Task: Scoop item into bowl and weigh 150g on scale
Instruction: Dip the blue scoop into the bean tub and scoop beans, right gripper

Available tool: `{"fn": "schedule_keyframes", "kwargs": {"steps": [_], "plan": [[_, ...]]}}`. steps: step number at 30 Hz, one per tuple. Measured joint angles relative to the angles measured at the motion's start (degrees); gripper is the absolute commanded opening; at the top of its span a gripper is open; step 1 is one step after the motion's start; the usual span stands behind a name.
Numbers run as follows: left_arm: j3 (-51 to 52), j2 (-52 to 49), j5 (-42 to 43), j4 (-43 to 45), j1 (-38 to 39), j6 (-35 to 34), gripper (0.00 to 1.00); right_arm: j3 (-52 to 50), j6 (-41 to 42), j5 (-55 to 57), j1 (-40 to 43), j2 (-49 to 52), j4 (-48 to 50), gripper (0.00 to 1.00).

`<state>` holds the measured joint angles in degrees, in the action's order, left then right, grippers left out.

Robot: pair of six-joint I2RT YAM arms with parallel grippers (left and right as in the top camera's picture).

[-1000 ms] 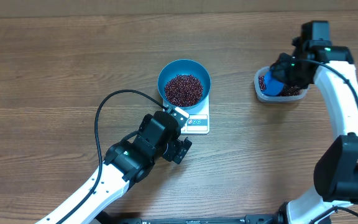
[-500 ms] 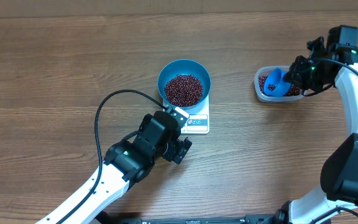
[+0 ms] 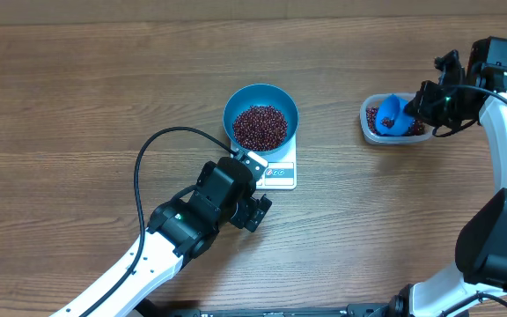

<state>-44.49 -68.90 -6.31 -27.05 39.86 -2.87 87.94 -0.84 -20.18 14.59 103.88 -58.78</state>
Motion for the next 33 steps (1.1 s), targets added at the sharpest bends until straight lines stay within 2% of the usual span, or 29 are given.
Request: {"fn": "schedule_keyframes", "kwargs": {"steps": [6,11,22,33], "plan": [[0.02,0.0,0.0,-0.02,0.02,0.0,1.0,0.0,-3.32,6.69,0.0,0.0,0.11,0.04],[0.0,0.0,0.02,-0.02,0.02,0.0,1.0,0.0,-4.39,7.76,-0.68,0.0,-1.03,0.04],[0.0,0.0,0.02,-0.02,0.0,0.0,0.99,0.0,-4.7,8.44,-9.33,0.0,-1.42,0.04],[0.0,0.0,0.02,0.0,0.02,0.0,1.0,0.0,-1.7,5.46,-7.32,0.0,-0.26,0.04]]}}
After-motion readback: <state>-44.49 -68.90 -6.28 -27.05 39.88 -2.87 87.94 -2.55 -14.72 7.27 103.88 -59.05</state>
